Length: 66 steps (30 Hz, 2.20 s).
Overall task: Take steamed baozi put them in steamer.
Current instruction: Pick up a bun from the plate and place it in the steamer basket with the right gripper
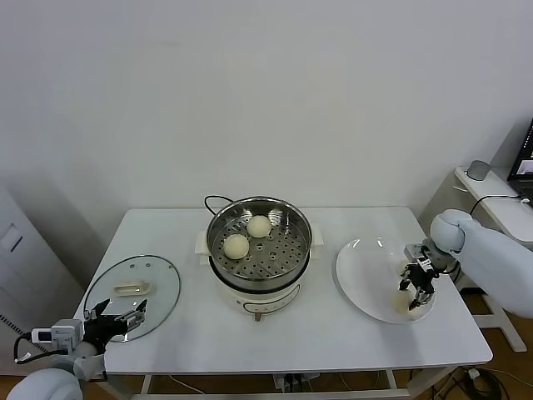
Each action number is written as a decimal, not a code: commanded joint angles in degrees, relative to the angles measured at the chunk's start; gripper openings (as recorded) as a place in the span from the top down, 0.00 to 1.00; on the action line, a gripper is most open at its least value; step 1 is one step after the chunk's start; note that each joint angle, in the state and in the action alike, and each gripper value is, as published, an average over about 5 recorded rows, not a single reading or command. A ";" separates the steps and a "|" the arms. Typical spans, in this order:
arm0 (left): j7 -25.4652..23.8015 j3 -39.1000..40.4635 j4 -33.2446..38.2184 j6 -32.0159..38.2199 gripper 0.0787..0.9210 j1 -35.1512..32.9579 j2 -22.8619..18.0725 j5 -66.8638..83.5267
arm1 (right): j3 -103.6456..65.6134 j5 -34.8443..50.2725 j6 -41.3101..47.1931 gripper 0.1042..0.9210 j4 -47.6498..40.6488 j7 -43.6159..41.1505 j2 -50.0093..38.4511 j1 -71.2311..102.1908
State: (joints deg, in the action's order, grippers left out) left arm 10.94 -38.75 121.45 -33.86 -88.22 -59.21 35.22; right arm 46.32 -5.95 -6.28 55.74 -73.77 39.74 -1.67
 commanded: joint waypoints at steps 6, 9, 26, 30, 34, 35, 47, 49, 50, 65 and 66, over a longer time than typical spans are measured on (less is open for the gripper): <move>-0.01 0.13 0.03 0.02 0.12 -0.02 0.23 0.06 | 11.87 12.31 -3.74 0.52 3.97 -2.51 1.51 -24.12; -0.04 0.22 -0.07 0.13 0.12 -0.04 0.22 0.07 | 12.09 14.97 -5.77 0.52 4.54 -2.31 4.90 -29.54; -0.01 1.23 -0.09 0.18 0.12 0.74 1.06 0.28 | 10.92 15.13 -32.02 0.51 4.04 0.62 25.33 -31.79; -0.02 1.41 -0.13 0.20 0.12 0.92 1.20 0.34 | 10.43 11.59 -37.82 0.51 3.84 0.94 30.04 -30.65; -0.02 1.45 -0.07 0.23 0.12 0.99 1.13 0.38 | 9.37 7.14 -42.37 0.51 3.77 0.99 33.58 -28.51; -0.02 1.40 -0.02 0.25 0.12 0.92 1.11 0.39 | 9.16 5.87 -43.02 0.51 4.22 0.97 34.11 -27.88; -0.05 1.09 0.51 0.37 0.12 0.37 1.02 0.48 | 10.12 -2.98 -43.72 0.51 12.58 0.05 32.54 -21.00; -0.05 1.10 0.57 0.36 0.12 0.36 0.98 0.48 | 10.11 -3.61 -43.72 0.51 13.31 -0.16 32.02 -20.24; -0.05 1.11 0.58 0.36 0.12 0.35 0.97 0.48 | 10.15 -3.81 -43.72 0.51 13.66 -0.22 31.78 -19.91; -0.09 0.94 0.49 0.47 0.12 0.26 0.84 0.48 | 9.32 -7.65 -43.72 0.51 14.95 -0.71 31.01 -15.99; -0.09 0.95 0.46 0.46 0.12 0.31 0.85 0.48 | 9.12 -7.88 -43.72 0.50 14.86 -0.67 31.07 -15.80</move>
State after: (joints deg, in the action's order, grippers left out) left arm 10.87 -37.79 121.98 -33.40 -87.94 -58.38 35.69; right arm 55.84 -11.39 -47.21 69.50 -74.31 70.60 -19.24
